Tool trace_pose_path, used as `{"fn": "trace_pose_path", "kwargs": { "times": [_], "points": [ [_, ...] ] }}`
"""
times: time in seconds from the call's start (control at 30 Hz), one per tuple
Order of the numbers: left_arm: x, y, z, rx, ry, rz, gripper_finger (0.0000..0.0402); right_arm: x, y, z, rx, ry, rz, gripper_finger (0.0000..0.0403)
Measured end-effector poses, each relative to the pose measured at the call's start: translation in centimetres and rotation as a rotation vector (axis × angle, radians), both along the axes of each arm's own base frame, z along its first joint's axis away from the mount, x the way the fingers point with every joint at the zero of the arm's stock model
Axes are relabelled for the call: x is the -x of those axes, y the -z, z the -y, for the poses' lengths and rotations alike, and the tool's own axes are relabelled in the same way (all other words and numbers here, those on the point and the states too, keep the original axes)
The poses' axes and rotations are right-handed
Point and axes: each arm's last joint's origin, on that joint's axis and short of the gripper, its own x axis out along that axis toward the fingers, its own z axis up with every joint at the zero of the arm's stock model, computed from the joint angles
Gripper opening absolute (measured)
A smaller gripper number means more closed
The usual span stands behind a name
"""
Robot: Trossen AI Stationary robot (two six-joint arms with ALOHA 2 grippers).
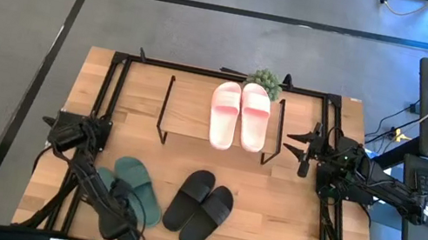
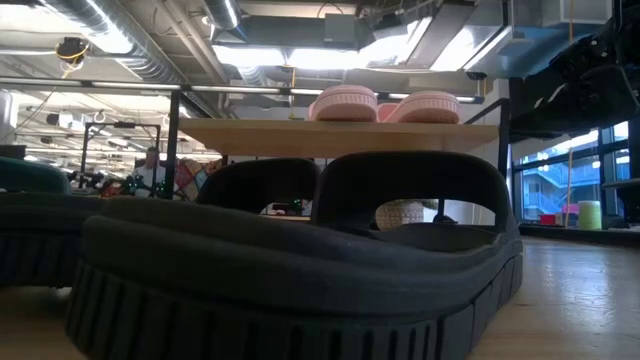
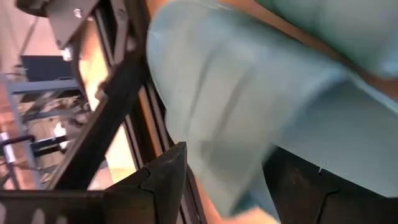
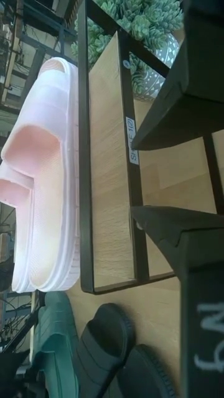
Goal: Pick and place slides into the shelf
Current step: Put the left green slide under the shelf
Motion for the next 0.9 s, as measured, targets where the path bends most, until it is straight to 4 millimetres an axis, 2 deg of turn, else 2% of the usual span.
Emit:
{"fn": "trace_pose_path", "kwargs": {
  "times": [0.13,0.23,0.57,0.7,0.9],
  "points": [
    [-0.2,0.7,-1.1,-0.002,0.014,-0.039,0.0182,0.0,0.0,0.0,0.0,0.0,0.0,0.0157],
    [-0.5,0.8,-1.6,0.006,0.027,-0.05,0.0155,0.0,0.0,0.0,-0.001,0.0,0.0,0.0157],
    [-0.3,1.0,-1.9,-0.001,0.036,-0.074,0.0018,0.0,0.0,0.0,-0.001,0.0,0.0,0.0157],
    [-0.3,0.8,-1.7,0.037,0.031,-0.103,0.001,0.0,0.0,0.0,0.0,0.0,0.0,0.0157],
    [-1.4,-1.7,-0.6,0.081,0.105,-0.006,0.0006,0.0,0.0,0.0,0.0,0.0,0.0,0.0157]
  ]
}}
